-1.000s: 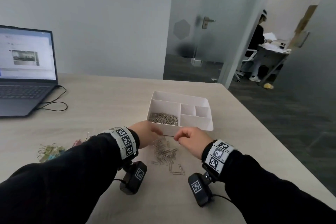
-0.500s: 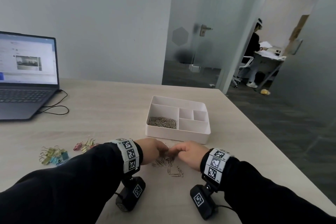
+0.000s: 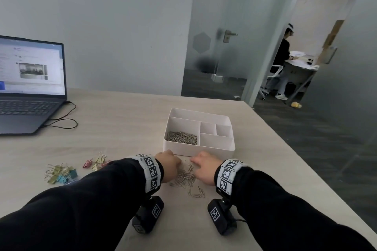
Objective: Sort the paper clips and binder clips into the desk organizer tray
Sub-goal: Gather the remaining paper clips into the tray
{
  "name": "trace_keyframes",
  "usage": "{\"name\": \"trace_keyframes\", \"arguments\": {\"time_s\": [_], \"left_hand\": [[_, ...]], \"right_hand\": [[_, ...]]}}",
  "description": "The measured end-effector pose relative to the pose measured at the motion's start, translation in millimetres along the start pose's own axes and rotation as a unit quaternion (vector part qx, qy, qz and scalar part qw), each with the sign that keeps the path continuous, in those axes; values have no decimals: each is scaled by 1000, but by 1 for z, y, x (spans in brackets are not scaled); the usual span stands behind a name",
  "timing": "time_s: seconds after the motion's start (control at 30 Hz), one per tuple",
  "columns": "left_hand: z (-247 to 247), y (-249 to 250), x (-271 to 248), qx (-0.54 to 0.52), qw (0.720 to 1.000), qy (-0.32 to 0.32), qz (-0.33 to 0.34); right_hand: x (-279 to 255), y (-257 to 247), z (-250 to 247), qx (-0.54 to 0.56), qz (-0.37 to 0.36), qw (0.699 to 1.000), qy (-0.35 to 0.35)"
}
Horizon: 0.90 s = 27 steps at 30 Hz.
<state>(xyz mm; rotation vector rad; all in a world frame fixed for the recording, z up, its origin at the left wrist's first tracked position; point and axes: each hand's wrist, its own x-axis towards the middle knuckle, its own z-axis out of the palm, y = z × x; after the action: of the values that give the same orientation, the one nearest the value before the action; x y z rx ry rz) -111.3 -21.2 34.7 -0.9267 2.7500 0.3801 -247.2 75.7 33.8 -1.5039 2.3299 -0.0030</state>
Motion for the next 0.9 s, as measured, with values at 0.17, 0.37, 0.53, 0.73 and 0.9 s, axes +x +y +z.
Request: {"name": "trace_keyframes", "arguments": {"time_s": [0.17,0.37,0.53,0.73,0.9], "left_hand": [[3,-4,0,-39,997,-35,53],[2,-24,-5,-70,997,16,40],[0,-23,-4,-1,1000,2,27],[0,-4,-1,-1,999,4,40],[-2,6,1,-4,1000,1,29]], "right_hand": [[-2,-9,5,-7,-36,999,-23],[-24,6,2,38,-78,996,15],[-33,12,-5,-2,-27,1000,-13],[-30,-8,-1,-4,-38,999,9],[-21,-22,-5,-6,-27,1000,2]]}}
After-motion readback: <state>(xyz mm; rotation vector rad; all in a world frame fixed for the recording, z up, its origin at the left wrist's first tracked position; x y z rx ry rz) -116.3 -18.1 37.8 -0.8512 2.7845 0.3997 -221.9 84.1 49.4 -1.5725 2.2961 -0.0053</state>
